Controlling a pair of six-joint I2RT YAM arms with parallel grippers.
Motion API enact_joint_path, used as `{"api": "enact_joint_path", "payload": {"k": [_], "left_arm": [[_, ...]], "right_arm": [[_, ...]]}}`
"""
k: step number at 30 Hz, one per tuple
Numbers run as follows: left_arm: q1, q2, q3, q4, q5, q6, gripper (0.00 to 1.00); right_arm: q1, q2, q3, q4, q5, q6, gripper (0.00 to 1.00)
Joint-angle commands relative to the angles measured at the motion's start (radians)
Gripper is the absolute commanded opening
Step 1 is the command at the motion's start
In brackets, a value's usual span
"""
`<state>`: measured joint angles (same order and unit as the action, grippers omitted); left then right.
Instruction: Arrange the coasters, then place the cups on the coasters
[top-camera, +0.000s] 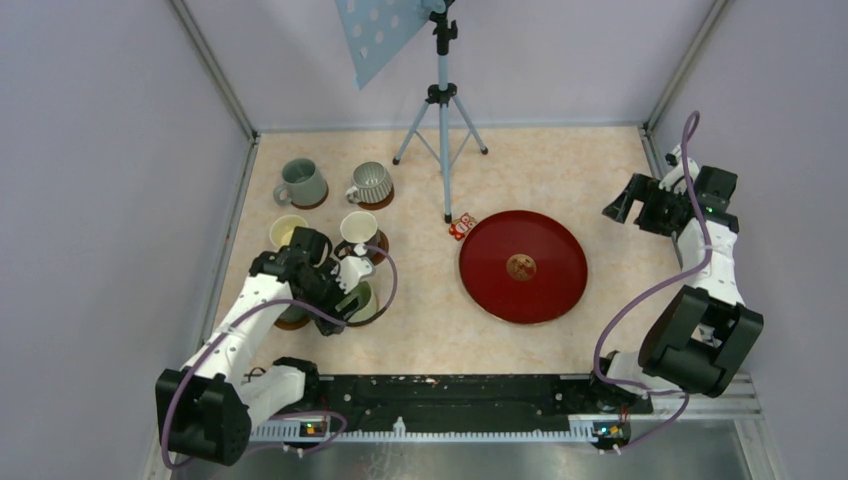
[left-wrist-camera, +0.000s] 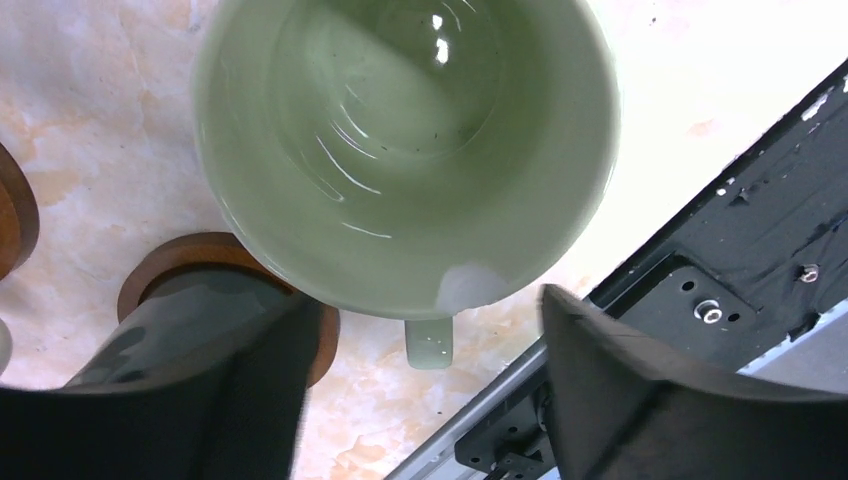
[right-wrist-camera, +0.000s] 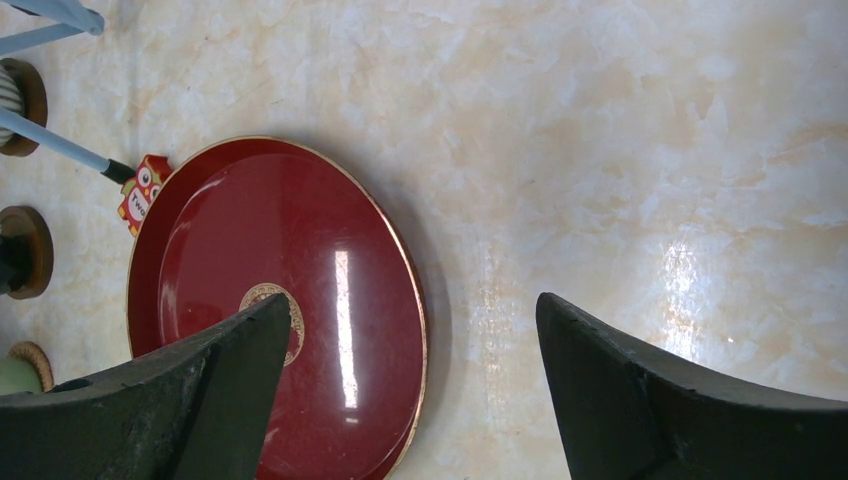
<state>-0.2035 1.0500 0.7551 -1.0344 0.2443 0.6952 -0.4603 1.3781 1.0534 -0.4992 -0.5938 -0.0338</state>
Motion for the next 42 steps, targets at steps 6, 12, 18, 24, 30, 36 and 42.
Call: {"api": "enact_joint_path", "payload": {"k": [6,12,18,24,30,36,42], "left_arm": [[0.006,0.001,0.098,-0.064,0.051,0.011,0.99],[0.006,0.054,0.249,-0.103,0.070,0.005,0.99],[0.006,0.109,0.368,-0.110,0.107,-0.019,0.99],[0.004,0.139,0.452,-0.070,0.217,-0.046,0.99],[-0.032,0.171,0.493,0.016,0.252,-0.152,0.99],[-0.075,0.202,0.489,0.160,0.281,-0.285,0.99],[-0.077,0.193,0.485,0.328,0.211,-0.459,0.99]], "right_arm": [[0.014,-0.004,0.015,0.007,-0.020,-0.027,0.91],[0.032,-0.011,0.014,0.006,-0.020,-0.039,0.91],[0.072,-0.029,-0.006,0.013,-0.025,-0.067,0.91],[0.106,-0.020,-0.001,-0.035,-0.054,-0.141,0.90],[0.141,-0.043,-0.004,-0.138,0.020,-0.317,0.90],[0.149,-0.134,-0.034,-0.188,0.009,-0.369,0.90],[0.249,-0.215,-0.059,-0.193,0.016,-0.339,0.90]]}}
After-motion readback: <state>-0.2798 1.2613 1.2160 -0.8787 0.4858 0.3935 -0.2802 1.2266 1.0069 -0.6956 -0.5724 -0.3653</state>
